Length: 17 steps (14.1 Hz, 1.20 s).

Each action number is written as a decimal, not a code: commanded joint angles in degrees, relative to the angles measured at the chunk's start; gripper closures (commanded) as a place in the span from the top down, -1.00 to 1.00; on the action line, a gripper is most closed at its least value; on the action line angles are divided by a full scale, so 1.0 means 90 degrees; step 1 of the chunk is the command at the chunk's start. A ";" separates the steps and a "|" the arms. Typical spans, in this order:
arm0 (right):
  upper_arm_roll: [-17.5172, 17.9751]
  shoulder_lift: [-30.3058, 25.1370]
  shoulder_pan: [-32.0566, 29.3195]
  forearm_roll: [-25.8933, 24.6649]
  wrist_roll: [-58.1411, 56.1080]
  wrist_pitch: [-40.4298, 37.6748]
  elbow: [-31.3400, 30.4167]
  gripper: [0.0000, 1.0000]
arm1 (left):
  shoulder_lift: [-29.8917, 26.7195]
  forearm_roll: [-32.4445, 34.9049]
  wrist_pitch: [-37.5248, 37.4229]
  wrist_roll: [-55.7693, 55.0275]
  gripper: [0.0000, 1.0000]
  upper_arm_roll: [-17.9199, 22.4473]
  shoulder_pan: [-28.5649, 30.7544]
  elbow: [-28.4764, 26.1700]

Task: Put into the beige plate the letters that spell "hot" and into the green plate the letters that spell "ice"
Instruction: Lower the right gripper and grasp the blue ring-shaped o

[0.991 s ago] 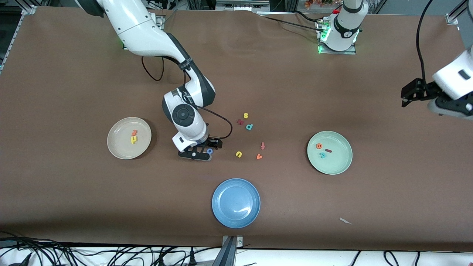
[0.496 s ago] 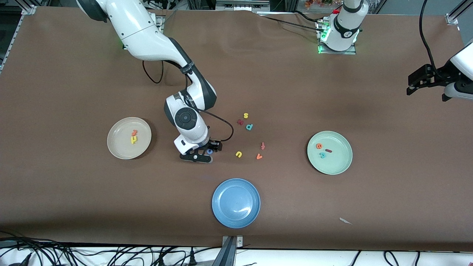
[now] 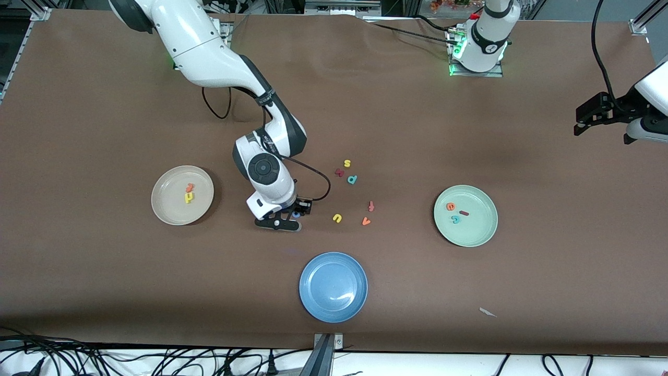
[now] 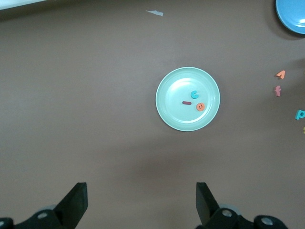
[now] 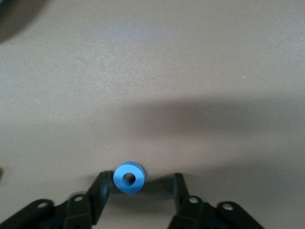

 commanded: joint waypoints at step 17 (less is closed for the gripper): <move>-0.0026 0.0194 0.0043 -0.0046 0.0072 -0.0076 0.0311 -0.53 | -0.0045 0.0083 -0.0229 0.0037 1.00 -0.0040 -0.0112 0.0206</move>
